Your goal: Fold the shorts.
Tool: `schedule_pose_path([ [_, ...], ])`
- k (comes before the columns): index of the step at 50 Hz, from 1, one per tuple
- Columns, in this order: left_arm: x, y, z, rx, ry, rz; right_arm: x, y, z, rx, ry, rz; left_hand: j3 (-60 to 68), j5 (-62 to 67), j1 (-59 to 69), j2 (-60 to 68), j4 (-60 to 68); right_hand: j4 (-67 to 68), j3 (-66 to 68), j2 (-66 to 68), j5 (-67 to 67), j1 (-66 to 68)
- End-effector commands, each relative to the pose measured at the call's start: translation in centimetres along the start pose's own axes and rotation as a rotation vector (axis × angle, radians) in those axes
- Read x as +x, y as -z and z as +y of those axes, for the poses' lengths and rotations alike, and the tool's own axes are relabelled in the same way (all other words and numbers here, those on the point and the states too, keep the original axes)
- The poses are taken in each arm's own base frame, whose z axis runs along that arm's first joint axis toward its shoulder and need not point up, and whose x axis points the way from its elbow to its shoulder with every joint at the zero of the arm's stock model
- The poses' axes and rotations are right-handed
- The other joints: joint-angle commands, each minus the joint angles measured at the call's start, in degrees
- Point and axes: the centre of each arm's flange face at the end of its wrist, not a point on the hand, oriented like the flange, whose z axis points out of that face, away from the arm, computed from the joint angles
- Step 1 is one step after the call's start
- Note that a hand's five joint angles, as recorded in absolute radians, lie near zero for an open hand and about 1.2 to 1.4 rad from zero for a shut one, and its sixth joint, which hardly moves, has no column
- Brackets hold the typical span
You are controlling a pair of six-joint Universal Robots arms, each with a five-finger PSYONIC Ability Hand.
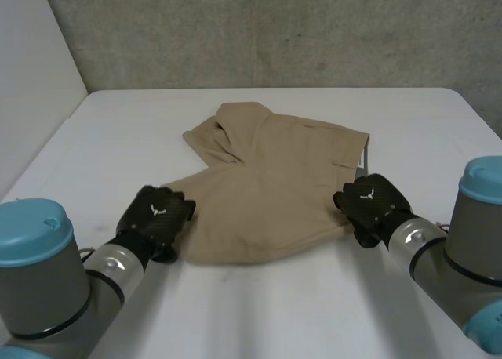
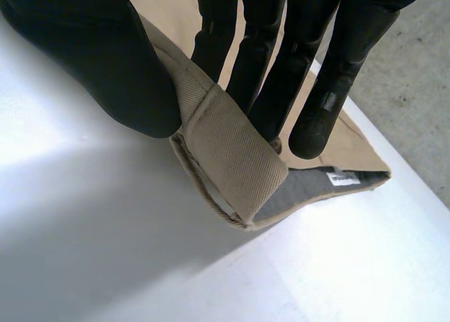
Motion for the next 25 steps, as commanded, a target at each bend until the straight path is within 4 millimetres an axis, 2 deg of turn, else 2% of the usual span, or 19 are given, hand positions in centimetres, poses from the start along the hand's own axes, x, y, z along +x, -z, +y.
schedule_pose_path([
  [1,-0.2,1.3,0.2,-0.076,0.021,0.017,-0.4,0.7,0.6,-0.009,-0.071,0.000,0.9,1.5,1.0,0.9,1.2,11.9,12.4,12.9,15.0,24.4],
  [7,-1.3,1.2,0.5,-0.063,0.074,-0.030,-0.2,0.7,0.5,-0.005,-0.088,0.004,0.9,1.5,1.0,0.9,1.2,11.9,12.4,12.9,15.0,24.4],
  [16,-1.0,1.1,0.6,-0.059,0.156,-0.018,-0.1,0.7,0.8,-0.012,-0.095,0.006,1.8,2.3,1.8,1.8,2.1,11.9,12.4,12.9,15.0,24.4],
  [25,-0.6,0.1,2.1,-0.112,0.157,-0.003,0.0,0.6,0.8,-0.003,-0.120,0.015,5.8,6.3,5.9,5.8,6.1,11.9,12.4,12.9,15.0,24.4],
])
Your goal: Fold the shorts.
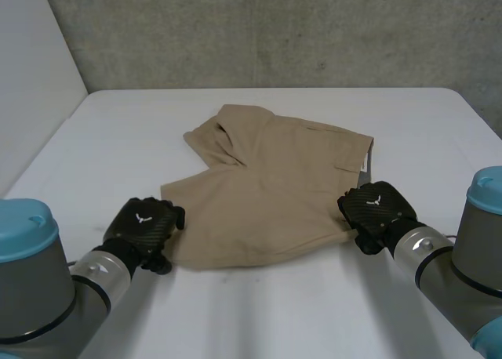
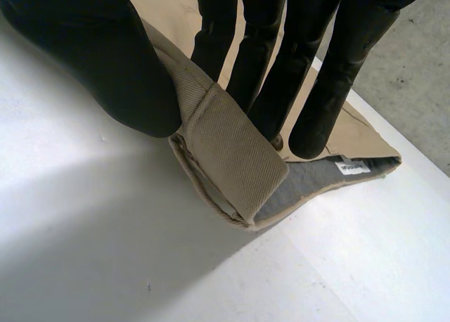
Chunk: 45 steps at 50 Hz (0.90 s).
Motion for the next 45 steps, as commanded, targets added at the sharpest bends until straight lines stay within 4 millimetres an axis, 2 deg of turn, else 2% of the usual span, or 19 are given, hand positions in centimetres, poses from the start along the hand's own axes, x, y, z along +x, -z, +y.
schedule_pose_path([
  [1,0.0,-1.0,1.1,-0.040,-0.001,0.005,0.0,-0.1,0.0,0.006,-0.022,0.004,8.0,8.8,7.9,8.1,8.4,11.9,11.9,12.9,15.0,24.4],
  [9,0.0,-2.4,1.4,-0.006,-0.005,-0.008,0.0,-0.1,-0.1,0.008,-0.023,0.003,13.0,13.8,12.9,13.2,13.4,11.9,11.9,12.9,15.0,24.4],
  [19,0.1,-3.9,1.8,0.021,-0.012,-0.010,0.0,-0.1,-0.1,0.008,-0.023,0.003,33.1,33.8,32.9,33.2,33.5,11.9,11.9,12.9,15.0,24.4],
  [27,0.4,-4.0,2.1,0.014,-0.013,-0.002,0.1,-0.1,-0.1,0.008,-0.023,0.005,38.3,39.1,38.2,38.4,38.7,11.9,11.9,12.9,15.0,24.4],
  [30,0.4,-4.0,2.0,0.017,-0.015,-0.003,0.1,-0.1,-0.1,0.008,-0.023,0.005,37.1,37.9,37.0,37.3,37.5,11.9,11.9,12.9,15.0,24.4],
  [35,0.2,-3.7,1.4,0.026,-0.021,-0.009,0.1,-0.1,-0.1,0.008,-0.023,0.005,15.8,16.6,15.7,15.9,16.2,11.9,11.9,12.9,15.0,24.4],
  [45,0.4,-2.6,1.4,-0.016,-0.028,0.011,0.1,-0.1,-0.1,0.008,-0.023,0.007,13.7,14.5,13.6,13.9,14.1,11.9,11.9,12.9,15.0,24.4],
])
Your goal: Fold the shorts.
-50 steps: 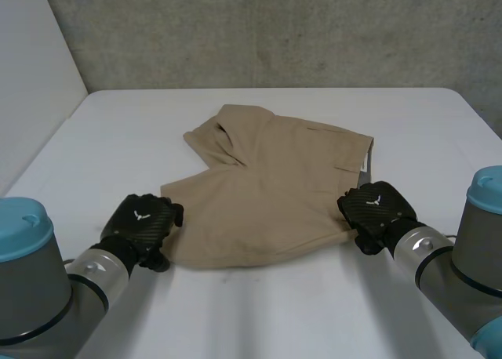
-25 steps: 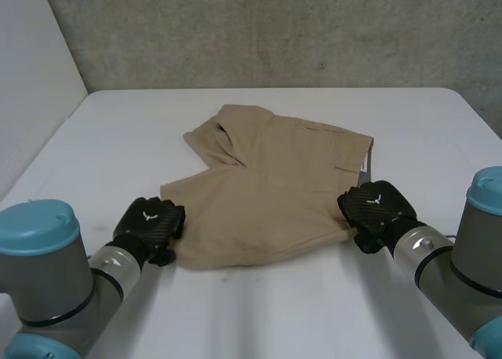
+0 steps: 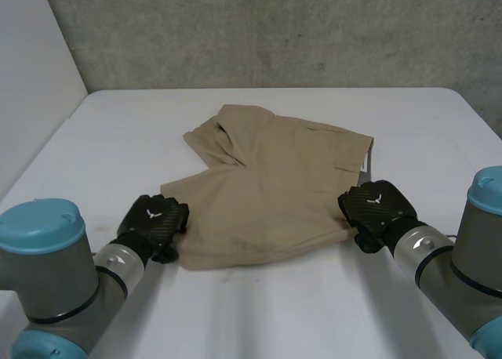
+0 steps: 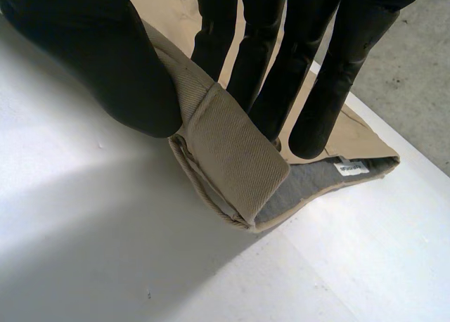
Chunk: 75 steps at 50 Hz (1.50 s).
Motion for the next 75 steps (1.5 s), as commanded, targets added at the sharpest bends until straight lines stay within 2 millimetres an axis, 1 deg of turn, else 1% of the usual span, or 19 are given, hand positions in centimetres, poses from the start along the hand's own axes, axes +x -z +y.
schedule_pose_path([
  [1,0.3,0.6,0.2,-0.037,-0.002,0.020,0.0,0.0,0.0,0.000,0.000,0.000,4.5,4.9,4.1,4.7,4.8,11.9,11.9,12.9,15.0,24.4],
  [8,0.2,0.3,0.2,-0.035,-0.003,0.016,0.0,0.0,0.0,0.000,0.000,0.000,6.2,6.5,5.7,6.3,6.5,11.9,11.9,12.9,15.0,24.4],
  [12,-0.1,-0.2,0.4,-0.040,0.000,0.007,0.1,-0.1,-0.1,0.004,0.001,0.003,25.8,26.2,25.4,26.0,26.1,11.9,11.9,12.9,15.0,24.4],
  [13,-0.3,-0.5,0.1,-0.033,-0.001,0.002,0.1,-0.1,-0.2,0.006,0.003,0.005,37.8,38.2,37.4,38.0,38.1,11.9,11.9,12.9,15.0,24.4],
  [18,-0.7,-0.3,-1.8,0.013,-0.049,-0.017,0.6,0.2,-1.5,0.039,0.032,0.031,37.9,38.3,37.5,38.1,38.2,11.9,11.9,12.9,15.0,24.4],
  [23,-3.0,2.4,-7.7,0.203,-0.106,-0.126,2.9,2.9,-8.0,0.250,0.075,0.129,37.9,38.3,37.5,38.1,38.2,11.9,11.9,12.9,15.0,24.4],
  [28,-4.9,6.2,-14.6,0.441,-0.120,-0.217,6.3,8.1,-16.1,0.463,0.117,0.256,37.9,38.3,37.5,38.1,38.2,11.9,11.9,12.9,15.0,24.4],
  [31,-6.1,10.1,-18.7,0.558,-0.124,-0.265,7.4,10.1,-19.0,0.479,0.124,0.266,37.9,38.3,37.5,38.1,38.2,11.9,11.9,12.9,15.0,24.4],
  [36,-6.4,12.1,-20.5,0.554,-0.125,-0.256,7.8,9.6,-19.5,0.343,0.103,0.194,37.9,38.3,37.5,38.1,38.2,11.9,11.9,12.9,15.0,24.4],
  [42,-5.9,9.0,-18.5,0.428,-0.124,-0.204,7.3,6.5,-17.4,0.194,0.116,0.122,37.9,38.3,37.5,38.1,38.2,11.9,11.9,12.9,15.0,24.4],
  [48,-4.7,2.8,-14.4,0.248,-0.139,-0.124,6.3,1.3,-12.9,0.011,0.139,0.059,37.9,38.3,37.5,38.1,38.2,11.9,11.9,12.9,15.0,24.4],
  [52,-4.8,-2.8,-12.8,0.181,-0.201,-0.117,6.6,-1.5,-11.9,-0.013,0.143,0.087,37.9,38.3,37.5,38.1,38.2,11.9,11.9,12.9,15.0,24.4],
  [55,-5.3,-4.7,-14.2,0.224,-0.250,-0.142,6.8,-3.3,-12.9,0.055,0.149,0.126,37.9,38.3,37.5,38.1,38.2,11.9,11.9,12.9,15.0,24.4],
  [59,-7.2,-6.0,-19.7,0.438,-0.303,-0.256,8.8,-5.0,-18.7,0.389,0.143,0.302,37.9,38.3,37.5,38.1,38.2,11.9,11.9,12.9,15.0,24.4],
  [60,-8.3,-5.7,-22.7,0.574,-0.308,-0.326,9.3,-4.9,-19.8,0.451,0.138,0.338,37.9,38.3,37.5,38.1,38.2,11.9,11.9,12.9,15.0,24.4],
  [64,-10.8,-3.4,-29.4,0.939,-0.299,-0.513,11.8,-3.5,-25.2,0.785,0.131,0.508,37.9,38.3,37.5,38.1,38.2,11.9,11.9,12.9,15.0,24.4],
  [68,-11.5,0.5,-33.5,1.217,-0.262,-0.615,13.3,-0.4,-28.9,1.036,0.132,0.629,37.9,38.3,37.5,38.1,38.2,11.9,11.9,12.9,15.0,24.4],
  [71,-11.3,0.9,-33.1,1.206,-0.253,-0.601,12.8,0.2,-28.5,1.013,0.131,0.617,37.9,38.3,37.5,38.1,38.2,11.9,11.9,12.9,15.0,24.4],
  [75,-10.2,-0.8,-30.0,1.069,-0.240,-0.524,11.6,-1.3,-25.8,0.864,0.122,0.532,37.9,38.3,37.5,38.1,38.2,11.9,11.9,12.9,15.0,24.4],
])
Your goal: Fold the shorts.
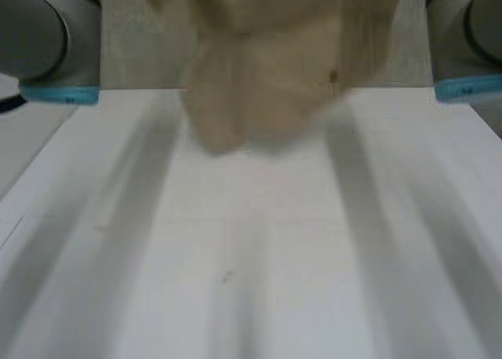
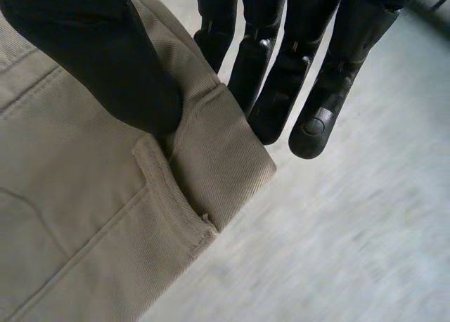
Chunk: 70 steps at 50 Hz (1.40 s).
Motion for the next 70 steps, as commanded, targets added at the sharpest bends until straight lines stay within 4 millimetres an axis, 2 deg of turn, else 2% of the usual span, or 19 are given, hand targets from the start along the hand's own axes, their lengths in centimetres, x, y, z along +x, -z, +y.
schedule_pose_path([
  [1,1.1,3.2,1.2,-0.104,0.049,0.066,-1.4,3.0,1.8,-0.164,-0.009,-0.102,11.9,13.7,16.3,11.4,11.3,11.9,11.9,12.9,14.2,24.4],
  [4,2.5,7.1,4.3,-0.260,0.074,0.144,-3.2,6.3,4.8,-0.354,-0.017,-0.214,11.9,13.7,16.3,11.4,11.3,11.9,11.9,12.9,14.2,24.4],
  [7,4.3,13.3,7.5,-0.448,0.078,0.252,-5.1,9.9,8.1,-0.526,-0.022,-0.306,11.9,13.7,16.3,11.4,11.3,11.9,11.9,12.9,14.2,24.4],
  [9,5.0,15.4,8.1,-0.503,0.081,0.291,-5.9,11.5,9.5,-0.590,-0.024,-0.342,11.9,13.7,16.3,11.4,11.3,11.9,11.9,12.9,14.2,24.4],
  [14,7.1,22.2,10.0,-0.682,0.088,0.412,-8.7,18.0,14.4,-0.824,0.006,-0.489,11.9,13.7,16.3,11.4,11.3,11.9,11.9,12.9,14.2,24.4],
  [15,7.9,24.4,10.4,-0.739,0.091,0.454,-8.9,18.8,14.8,-0.849,0.018,-0.510,11.9,13.7,16.3,11.4,11.3,11.9,11.9,12.9,14.2,24.4],
  [18,9.1,27.4,9.8,-0.798,0.089,0.533,-9.2,20.9,15.3,-0.915,0.051,-0.572,11.9,13.7,16.3,11.4,11.3,11.9,11.9,12.9,14.2,24.4],
  [20,9.0,30.1,8.2,-0.855,0.061,0.615,-9.0,22.1,15.1,-0.950,0.055,-0.595,11.9,13.7,16.3,11.4,11.3,11.9,11.9,12.9,14.2,24.4],
  [24,7.5,30.6,6.1,-0.878,0.037,0.648,-8.2,23.4,13.2,-0.966,0.059,-0.627,11.9,13.7,16.3,11.4,11.3,11.9,11.9,12.9,14.2,24.4],
  [28,5.2,31.3,2.8,-0.925,0.022,0.664,-6.2,24.3,9.3,-0.957,0.095,-0.668,11.9,13.7,16.3,11.4,11.3,11.9,11.9,12.9,14.2,24.4],
  [30,4.4,31.6,1.7,-0.949,0.015,0.672,-5.6,25.2,8.3,-0.988,0.115,-0.706,11.9,13.7,16.3,11.4,11.3,11.9,11.9,12.9,14.2,24.4],
  [39,1.0,36.6,-4.4,-1.214,-0.011,0.954,-3.4,32.1,3.8,-1.230,0.231,-1.048,11.9,13.7,16.3,11.4,11.3,11.9,11.9,12.9,14.2,24.4],
  [42,1.0,36.9,-5.0,-1.226,-0.006,0.990,-3.5,32.7,3.9,-1.214,0.240,-1.058,5.8,7.6,10.2,5.3,5.1,11.9,11.9,12.9,14.2,24.4],
  [45,1.5,36.0,-4.8,-1.167,-0.005,0.956,-3.9,32.5,4.4,-1.172,0.236,-1.009,-28.4,-26.6,-24.1,-28.9,-29.1,11.9,11.9,12.9,14.2,24.4],
  [46,1.9,35.1,-4.4,-1.114,-0.003,0.917,-3.9,32.4,4.5,-1.163,0.232,-0.997,-50.9,-49.1,-46.5,-51.4,-51.6,11.9,11.9,12.9,14.2,24.4],
  [47,2.1,34.5,-4.3,-1.083,-0.002,0.892,-4.0,32.4,4.7,-1.156,0.228,-0.984,-55.3,-53.5,-50.9,-55.8,-55.9,11.9,11.9,12.9,14.2,24.4],
  [54,2.8,28.7,-1.2,-0.886,-0.007,0.670,-4.4,32.1,5.3,-1.127,0.171,-0.899,-52.5,-50.7,-48.1,-53.0,-53.1,11.9,11.9,12.9,14.2,24.4],
  [58,3.5,26.6,1.0,-0.836,-0.002,0.628,-4.4,32.2,5.3,-1.126,0.167,-0.893,-50.6,-48.8,-46.2,-51.1,-51.3,11.9,11.9,12.9,14.2,24.4],
  [70,8.6,25.7,10.0,-0.881,0.182,0.749,-4.6,32.3,5.8,-1.096,0.171,-0.868,-35.5,-33.7,-31.1,-36.0,-36.1,11.9,11.9,12.9,14.2,24.4],
])
